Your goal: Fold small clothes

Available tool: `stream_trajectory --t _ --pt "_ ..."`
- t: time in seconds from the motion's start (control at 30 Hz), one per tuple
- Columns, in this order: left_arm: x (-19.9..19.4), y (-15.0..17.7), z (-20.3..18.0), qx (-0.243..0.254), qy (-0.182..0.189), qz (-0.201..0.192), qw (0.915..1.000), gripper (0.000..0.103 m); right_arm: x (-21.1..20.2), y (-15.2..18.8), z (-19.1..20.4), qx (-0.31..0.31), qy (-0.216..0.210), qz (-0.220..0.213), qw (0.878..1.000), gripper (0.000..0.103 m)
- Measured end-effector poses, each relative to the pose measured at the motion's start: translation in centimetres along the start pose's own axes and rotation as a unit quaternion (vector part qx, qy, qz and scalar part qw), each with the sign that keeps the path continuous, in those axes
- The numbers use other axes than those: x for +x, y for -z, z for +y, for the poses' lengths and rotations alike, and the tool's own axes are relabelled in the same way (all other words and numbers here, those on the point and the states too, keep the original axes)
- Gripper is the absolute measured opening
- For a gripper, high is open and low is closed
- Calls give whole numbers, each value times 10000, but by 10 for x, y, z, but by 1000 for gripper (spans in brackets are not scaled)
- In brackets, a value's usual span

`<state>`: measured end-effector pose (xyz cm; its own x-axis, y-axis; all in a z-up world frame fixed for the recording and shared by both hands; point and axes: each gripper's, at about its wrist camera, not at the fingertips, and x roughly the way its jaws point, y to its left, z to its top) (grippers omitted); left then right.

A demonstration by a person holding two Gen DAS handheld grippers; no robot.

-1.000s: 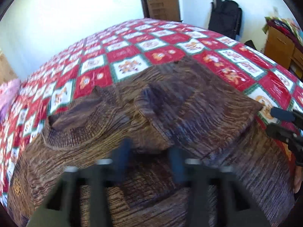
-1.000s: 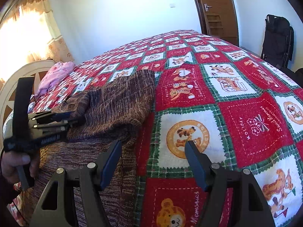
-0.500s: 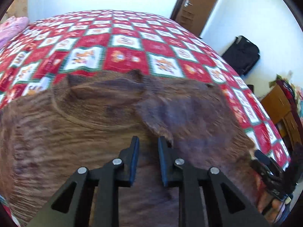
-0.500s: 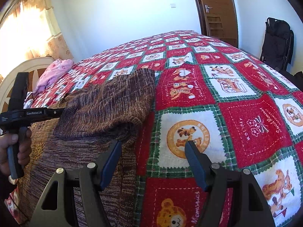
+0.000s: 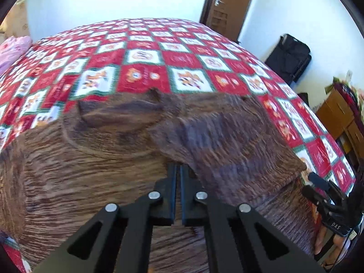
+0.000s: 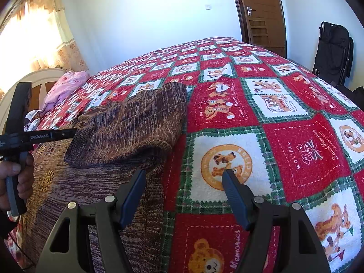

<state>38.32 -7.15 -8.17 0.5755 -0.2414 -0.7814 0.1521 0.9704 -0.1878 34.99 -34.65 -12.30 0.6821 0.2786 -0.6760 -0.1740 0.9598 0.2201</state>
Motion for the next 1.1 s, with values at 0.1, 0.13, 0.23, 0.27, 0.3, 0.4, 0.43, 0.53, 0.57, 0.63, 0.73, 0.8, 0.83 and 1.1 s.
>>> stream_trajectory --t 0.1,0.13,0.23,0.27,0.3,0.4,0.43,0.53,0.57,0.63,0.73,0.8,0.83,1.1 --pt "-1 1 11 -100 128 3 9999 3 0 0 1 -24 29 1 10000 70" --pt "-4 3 13 -172 229 -15 9996 3 0 0 1 -42 43 1 10000 70" --pt "-6 6 14 -515 565 -45 9971 49 0 0 3 -70 68 3 10000 70" --pt "-7 7 12 -596 543 -89 9967 78 0 0 3 -73 71 4 9999 70" --pt "-8 9 10 -635 534 -194 9964 83 0 0 3 -72 68 2 10000 70" --pt "0 11 -9 -255 321 -124 9991 77 0 0 3 -66 61 5 10000 70" --pt "6 12 -14 -121 205 -65 9997 70 0 0 3 -69 63 4 10000 70" --pt "22 17 -26 152 57 126 9998 34 0 0 4 -80 54 6 10000 70" --pt "22 17 -29 278 55 57 9996 13 0 0 3 -76 46 5 10000 70" --pt "18 15 -29 299 100 63 9995 7 0 0 3 -63 33 2 10000 70" --pt "8 11 -17 158 158 38 9997 7 0 0 3 -75 44 -2 10000 70" --pt "1 10 -9 172 63 -12 9998 7 0 0 4 -93 57 -4 9999 70" --pt "-2 10 -5 137 37 -47 9999 7 0 0 4 -98 61 -5 9999 70" --pt "12 18 -2 160 13 26 9999 10 -17 -24 35 -518 -435 -238 9974 70"
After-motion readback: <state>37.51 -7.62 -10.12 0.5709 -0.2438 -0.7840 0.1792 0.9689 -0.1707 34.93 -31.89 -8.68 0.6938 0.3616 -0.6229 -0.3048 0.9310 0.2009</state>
